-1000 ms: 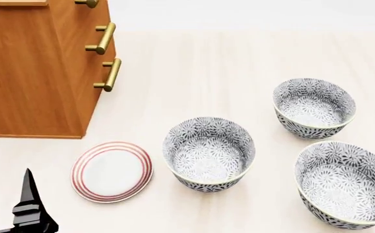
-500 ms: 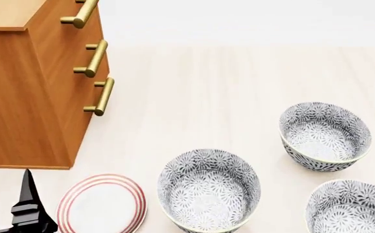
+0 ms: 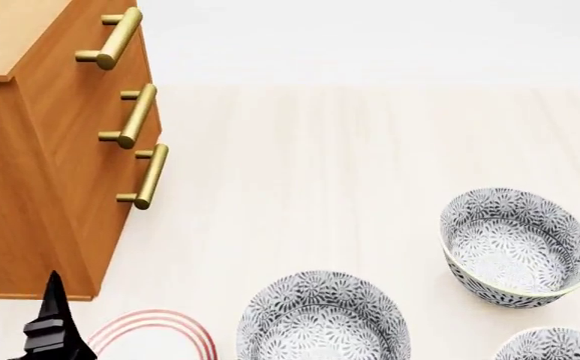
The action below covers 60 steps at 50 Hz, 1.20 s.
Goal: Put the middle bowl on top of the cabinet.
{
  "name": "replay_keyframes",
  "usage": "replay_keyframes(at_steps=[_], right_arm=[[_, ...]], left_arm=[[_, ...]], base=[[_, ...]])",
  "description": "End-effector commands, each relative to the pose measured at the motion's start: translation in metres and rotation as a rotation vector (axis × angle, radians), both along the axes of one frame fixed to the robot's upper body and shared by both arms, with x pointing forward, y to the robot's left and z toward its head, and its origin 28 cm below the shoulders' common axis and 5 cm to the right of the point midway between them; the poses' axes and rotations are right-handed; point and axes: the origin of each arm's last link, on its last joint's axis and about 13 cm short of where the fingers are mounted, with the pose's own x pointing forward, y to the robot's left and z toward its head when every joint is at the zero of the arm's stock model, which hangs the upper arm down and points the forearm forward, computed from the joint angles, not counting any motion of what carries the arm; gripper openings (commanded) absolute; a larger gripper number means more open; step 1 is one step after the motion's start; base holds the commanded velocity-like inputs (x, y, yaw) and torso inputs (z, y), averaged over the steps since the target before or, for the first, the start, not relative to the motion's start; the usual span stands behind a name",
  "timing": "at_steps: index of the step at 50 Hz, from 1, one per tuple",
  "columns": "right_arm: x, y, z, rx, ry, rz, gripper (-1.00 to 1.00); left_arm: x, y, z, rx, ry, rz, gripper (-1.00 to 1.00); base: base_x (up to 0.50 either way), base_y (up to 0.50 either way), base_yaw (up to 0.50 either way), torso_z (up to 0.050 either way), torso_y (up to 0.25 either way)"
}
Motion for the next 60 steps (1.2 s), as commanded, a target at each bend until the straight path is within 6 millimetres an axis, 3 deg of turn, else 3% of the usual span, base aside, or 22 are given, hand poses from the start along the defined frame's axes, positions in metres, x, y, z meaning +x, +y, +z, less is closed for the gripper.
replay_keyframes(at_steps=[1,5,11,15,22,34,60], right_arm=[[-0.003,-0.003,-0.008,-0.017,0.02,-0.032,1.0],[-0.002,-0.003,-0.007,-0.015,0.015,-0.031,1.0],[0.0,0.0,-0.008,-0.012,0.012,-0.024,1.0],[0.002,0.001,-0.008,-0.01,0.008,-0.025,1.0],[0.007,0.002,-0.009,-0.014,0.012,-0.015,1.0],[0.004,0.001,-0.009,-0.019,0.013,-0.009,1.0],[-0.004,-0.004,-0.007,-0.026,0.002,-0.018,1.0]], left_arm=[[-0.007,-0.011,0.013,-0.23,0.151,-0.259,1.0],[-0.01,-0.028,0.026,-0.233,0.163,-0.346,1.0],[-0.024,-0.054,0.057,-0.249,0.041,-0.459,1.0],[-0.026,-0.067,0.066,-0.282,0.08,-0.533,1.0],[-0.028,-0.088,0.053,-0.317,0.154,-0.561,1.0],[-0.018,-0.093,0.039,-0.505,0.313,-0.48,1.0],[-0.008,-0.095,0.026,-0.515,0.382,-0.437,1.0]], base=[[0.0,0.0,0.0,0.0,0.0],[0.0,0.0,0.0,0.0,0.0],[0.0,0.0,0.0,0.0,0.0],[0.0,0.0,0.0,0.0,0.0],[0.0,0.0,0.0,0.0,0.0],[0.0,0.0,0.0,0.0,0.0],[0.0,0.0,0.0,0.0,0.0]])
